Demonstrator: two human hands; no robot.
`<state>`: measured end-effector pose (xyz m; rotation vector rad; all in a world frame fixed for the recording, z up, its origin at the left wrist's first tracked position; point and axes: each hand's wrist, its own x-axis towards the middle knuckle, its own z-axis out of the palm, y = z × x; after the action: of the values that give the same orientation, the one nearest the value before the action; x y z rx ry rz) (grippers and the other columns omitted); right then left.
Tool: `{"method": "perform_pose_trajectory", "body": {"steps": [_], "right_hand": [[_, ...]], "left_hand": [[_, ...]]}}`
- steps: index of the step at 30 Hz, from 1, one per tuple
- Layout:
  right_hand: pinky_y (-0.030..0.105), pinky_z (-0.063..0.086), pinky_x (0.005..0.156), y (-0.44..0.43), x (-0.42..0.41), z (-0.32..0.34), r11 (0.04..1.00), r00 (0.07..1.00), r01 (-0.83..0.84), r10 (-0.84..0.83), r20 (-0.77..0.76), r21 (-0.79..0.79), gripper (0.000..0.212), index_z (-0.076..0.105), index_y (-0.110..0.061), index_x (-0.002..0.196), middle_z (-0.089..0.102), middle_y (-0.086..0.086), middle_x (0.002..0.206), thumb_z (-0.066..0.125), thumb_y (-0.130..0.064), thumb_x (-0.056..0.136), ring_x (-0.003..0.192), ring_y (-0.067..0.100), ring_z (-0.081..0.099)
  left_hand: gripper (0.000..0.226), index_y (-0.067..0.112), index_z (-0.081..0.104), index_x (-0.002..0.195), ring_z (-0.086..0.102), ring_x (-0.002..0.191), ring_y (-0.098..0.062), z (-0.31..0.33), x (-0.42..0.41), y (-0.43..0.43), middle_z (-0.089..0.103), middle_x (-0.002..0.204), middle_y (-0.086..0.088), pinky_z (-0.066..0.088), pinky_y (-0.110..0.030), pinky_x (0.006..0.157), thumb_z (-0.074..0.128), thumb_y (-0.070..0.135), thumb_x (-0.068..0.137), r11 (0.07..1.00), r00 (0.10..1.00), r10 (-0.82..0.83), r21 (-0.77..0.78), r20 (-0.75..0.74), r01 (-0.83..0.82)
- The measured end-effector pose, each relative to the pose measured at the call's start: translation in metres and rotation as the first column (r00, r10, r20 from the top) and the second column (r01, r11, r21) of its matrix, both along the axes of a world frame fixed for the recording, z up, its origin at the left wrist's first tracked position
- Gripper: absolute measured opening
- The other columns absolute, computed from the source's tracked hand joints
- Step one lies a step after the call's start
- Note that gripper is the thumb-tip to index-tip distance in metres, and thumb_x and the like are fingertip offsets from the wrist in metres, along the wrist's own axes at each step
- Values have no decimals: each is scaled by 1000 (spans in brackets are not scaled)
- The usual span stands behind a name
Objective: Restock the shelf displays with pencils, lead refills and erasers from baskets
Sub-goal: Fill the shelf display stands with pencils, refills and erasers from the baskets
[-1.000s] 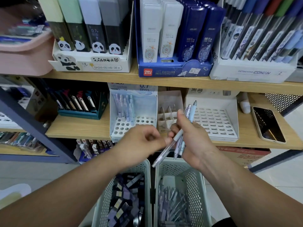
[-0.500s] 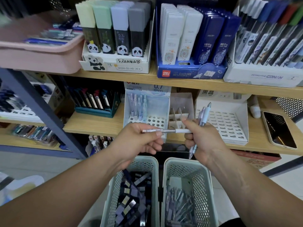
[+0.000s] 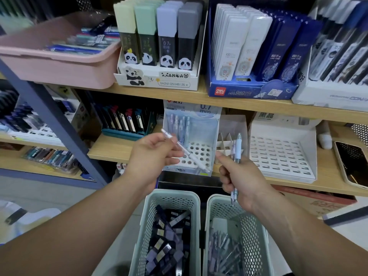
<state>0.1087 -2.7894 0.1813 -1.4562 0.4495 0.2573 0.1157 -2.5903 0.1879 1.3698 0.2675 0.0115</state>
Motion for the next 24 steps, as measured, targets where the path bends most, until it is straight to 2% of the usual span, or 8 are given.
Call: {"method": "perform_pose_trajectory", "body": {"steps": [4,8,11,14,16,18,19,24], "right_hand": [[25,24,44,-7,4,-1,1000,1000,-3,3,-9,14,24,55,-15,91,48,1,63,70,-33,93,47,12,36],[23,26,41,-12,6,-6,999,999,-35,35,-3,3,25,59,-13,101,49,0,62,70,-35,94,46,11,37],[22,27,40,-17,8,-9,999,999,-53,53,-1,-10,32,61,-10,112,50,-1,61,69,-35,94,45,10,37],[23,27,41,-22,9,-10,999,999,-42,42,-7,-3,30,59,-12,105,50,-1,61,71,-36,92,45,10,37],[23,27,41,-25,10,-10,999,999,-36,36,-11,1,29,59,-13,103,49,0,61,71,-37,92,46,11,37],[24,26,42,-28,10,-10,999,999,-33,33,-16,0,29,58,-14,101,49,1,62,71,-37,91,47,11,37],[24,26,42,-29,10,-10,999,999,-33,33,-17,-1,29,57,-14,101,50,1,62,71,-37,91,47,11,37],[24,27,42,-34,10,-10,999,999,-36,36,-12,1,29,59,-12,103,50,1,62,71,-36,92,47,12,37]], "left_hand": [[5,10,67,90,74,73,-19,-4,15,13,75,75,-3,62,-40,69,70,13,92,916,976,164,346,141,-203],[8,17,66,86,73,73,-16,-10,30,18,74,74,1,61,-47,75,70,20,92,839,958,208,468,198,-279],[11,20,64,83,70,69,-16,-17,39,18,71,72,2,60,-42,69,70,25,91,744,947,192,591,258,-312],[17,23,60,77,69,63,-20,-21,43,13,68,66,2,58,-35,63,71,24,90,703,951,156,646,269,-298],[17,21,60,76,68,61,-16,-22,44,9,66,64,3,55,-25,58,71,22,90,671,950,137,680,279,-296],[14,19,62,79,64,58,-8,-21,45,6,65,63,7,44,-9,52,70,21,90,635,945,130,707,300,-312],[14,18,62,80,62,57,-5,-21,45,6,64,62,9,40,-7,51,71,22,89,622,942,132,714,309,-321],[17,18,60,78,55,53,0,-16,47,5,59,60,12,35,-10,52,71,26,89,568,936,140,748,324,-344]]}}
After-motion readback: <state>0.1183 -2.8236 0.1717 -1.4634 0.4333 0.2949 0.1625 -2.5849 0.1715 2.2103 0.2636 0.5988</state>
